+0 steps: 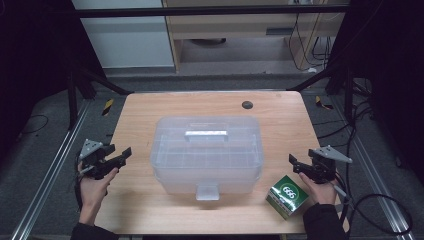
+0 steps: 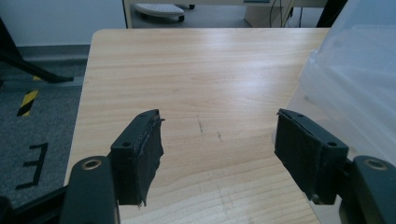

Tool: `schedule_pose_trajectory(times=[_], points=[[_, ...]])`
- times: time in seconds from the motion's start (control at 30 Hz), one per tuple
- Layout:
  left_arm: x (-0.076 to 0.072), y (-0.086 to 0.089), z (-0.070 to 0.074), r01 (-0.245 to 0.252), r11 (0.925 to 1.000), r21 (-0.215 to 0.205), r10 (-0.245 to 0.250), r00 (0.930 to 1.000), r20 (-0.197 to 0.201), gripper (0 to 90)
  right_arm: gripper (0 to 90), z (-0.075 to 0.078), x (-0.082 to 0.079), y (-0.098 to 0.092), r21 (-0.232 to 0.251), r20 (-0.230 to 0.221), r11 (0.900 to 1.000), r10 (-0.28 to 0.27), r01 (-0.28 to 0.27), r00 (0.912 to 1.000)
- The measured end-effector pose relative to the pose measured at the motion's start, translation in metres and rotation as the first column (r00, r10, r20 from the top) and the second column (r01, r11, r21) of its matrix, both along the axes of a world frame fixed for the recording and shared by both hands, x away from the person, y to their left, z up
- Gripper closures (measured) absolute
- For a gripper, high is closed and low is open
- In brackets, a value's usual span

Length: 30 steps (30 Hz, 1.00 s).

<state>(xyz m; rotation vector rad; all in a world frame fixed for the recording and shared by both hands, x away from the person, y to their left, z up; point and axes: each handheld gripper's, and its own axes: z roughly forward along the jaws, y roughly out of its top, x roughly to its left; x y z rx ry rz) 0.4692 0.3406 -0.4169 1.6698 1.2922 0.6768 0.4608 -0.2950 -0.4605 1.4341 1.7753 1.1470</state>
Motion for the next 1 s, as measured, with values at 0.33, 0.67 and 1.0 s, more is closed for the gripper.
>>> schedule_pose_trajectory(times=[0.33,0.67,1.0], points=[[0.010,-0.009,0.027,0.076,0.9963,0.040,-0.077,0.9964,0.035,33.0,24.0,0.001,0.001,-0.003,0.032,0.014,0.999,-0.008,0.007,0.9999],[0.016,-0.016,0.058,0.137,0.9863,0.092,-0.145,0.9850,0.093,35.0,24.3,0.004,-0.001,-0.004,0.027,0.022,1.000,-0.010,0.010,0.9997],[0.016,-0.030,0.088,0.264,0.9433,0.201,-0.285,0.9551,0.082,39.2,25.0,0.005,0.000,-0.001,0.012,0.009,1.000,0.011,-0.011,0.9999]])
